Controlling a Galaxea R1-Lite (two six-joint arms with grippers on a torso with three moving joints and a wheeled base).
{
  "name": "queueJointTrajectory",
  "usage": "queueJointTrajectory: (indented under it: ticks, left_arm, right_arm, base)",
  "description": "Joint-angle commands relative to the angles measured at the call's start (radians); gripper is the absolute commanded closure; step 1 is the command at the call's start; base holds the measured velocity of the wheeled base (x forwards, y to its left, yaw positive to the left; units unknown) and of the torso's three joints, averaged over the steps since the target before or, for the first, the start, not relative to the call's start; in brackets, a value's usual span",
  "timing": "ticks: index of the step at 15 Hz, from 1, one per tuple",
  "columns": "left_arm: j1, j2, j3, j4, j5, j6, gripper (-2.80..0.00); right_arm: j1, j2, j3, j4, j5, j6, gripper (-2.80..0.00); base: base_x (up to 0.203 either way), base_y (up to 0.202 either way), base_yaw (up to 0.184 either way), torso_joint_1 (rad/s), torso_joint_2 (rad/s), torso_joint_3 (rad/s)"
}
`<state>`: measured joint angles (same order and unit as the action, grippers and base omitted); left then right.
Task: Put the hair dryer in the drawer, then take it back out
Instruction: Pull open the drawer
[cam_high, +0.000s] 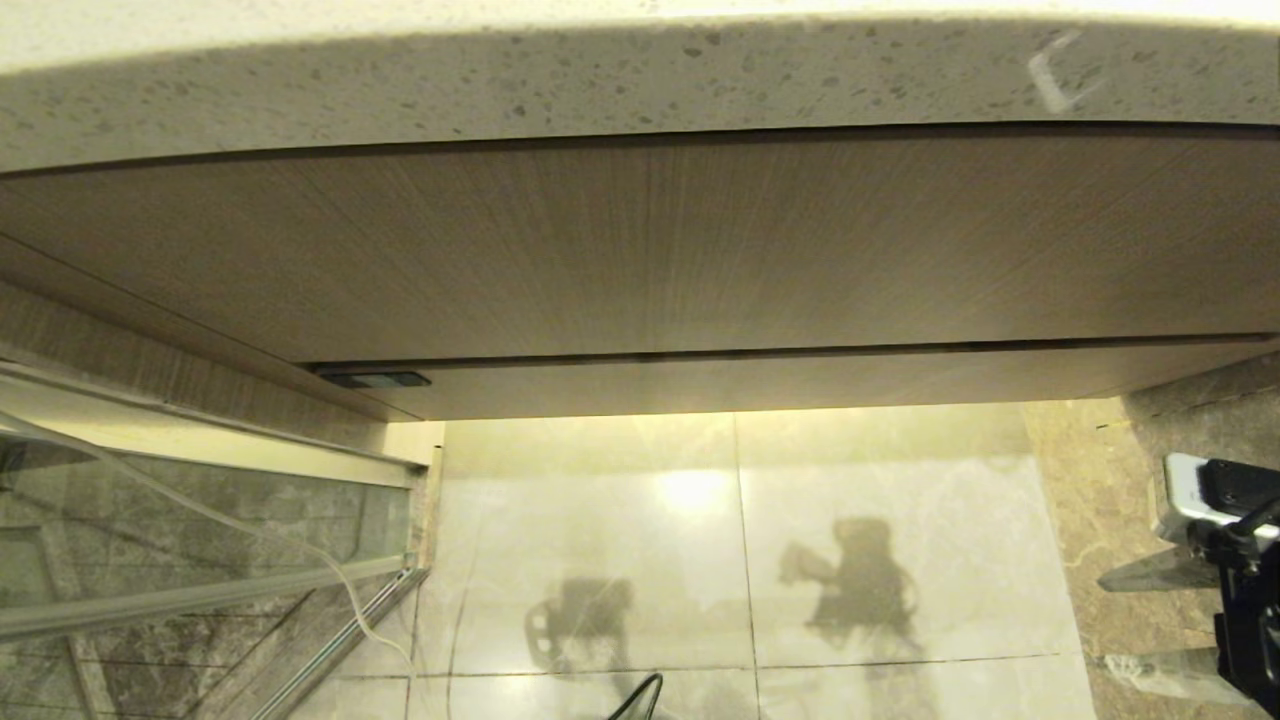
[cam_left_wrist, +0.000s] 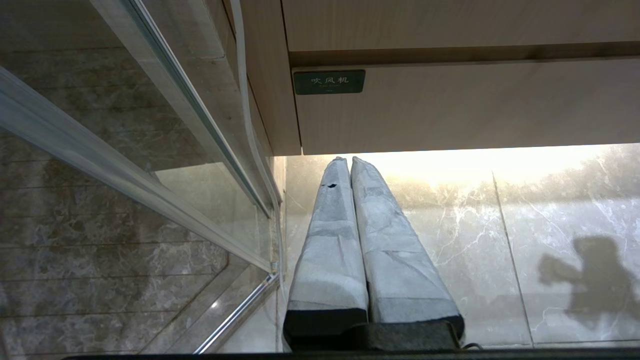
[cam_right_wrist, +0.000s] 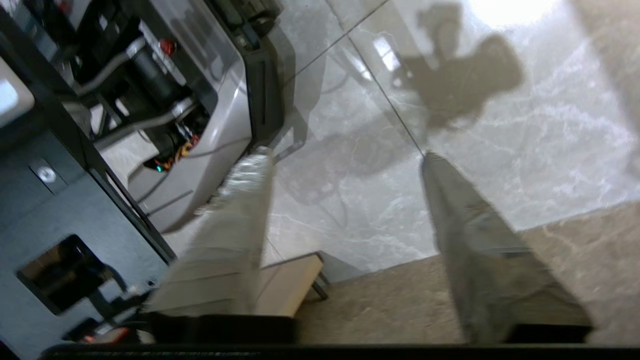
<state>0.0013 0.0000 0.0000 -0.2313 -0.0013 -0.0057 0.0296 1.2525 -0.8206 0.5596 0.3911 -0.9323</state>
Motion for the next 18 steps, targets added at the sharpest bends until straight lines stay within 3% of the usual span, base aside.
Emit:
queueJointTrajectory:
  ticks: [1,3,5,9,15,18]
  left_arm:
    - [0.0,0.0,0.04,-0.002,0.0,0.0,0.0]
    - [0.0,0.0,0.04,-0.002,0.0,0.0,0.0]
    - [0.0,0.0,0.04,-0.002,0.0,0.0,0.0]
    - [0.0,0.0,0.04,-0.002,0.0,0.0,0.0]
    - [0.0,0.0,0.04,-0.002,0.0,0.0,0.0]
    - [0.0,0.0,0.04,-0.002,0.0,0.0,0.0]
  right_arm:
    - [0.002,0.041,-0.003,-0.009,0.006,-0.051,0.0]
    - [-0.007,0.053,-0.004,-0.073,-0.004,-0.104,0.0]
    - [-0.014,0.064,0.003,-0.148,-0.04,-0.104,0.0]
    - [-0.005,0.042,0.055,-0.144,-0.034,-0.105,0.0]
    - [-0.034,0.026,0.1,-0.142,-0.032,-0.002,0.0]
    - [-0.034,0.064,0.108,-0.143,-0.031,0.002,0.0]
  base:
    - [0.0,0.0,0.0,0.0,0.0,0.0]
    - [0.0,0.0,0.0,0.0,0.0,0.0]
    - [0.0,0.0,0.0,0.0,0.0,0.0]
    - [0.0,0.0,0.0,0.0,0.0,0.0]
    - [0.0,0.0,0.0,0.0,0.0,0.0]
    - [0.0,0.0,0.0,0.0,0.0,0.0]
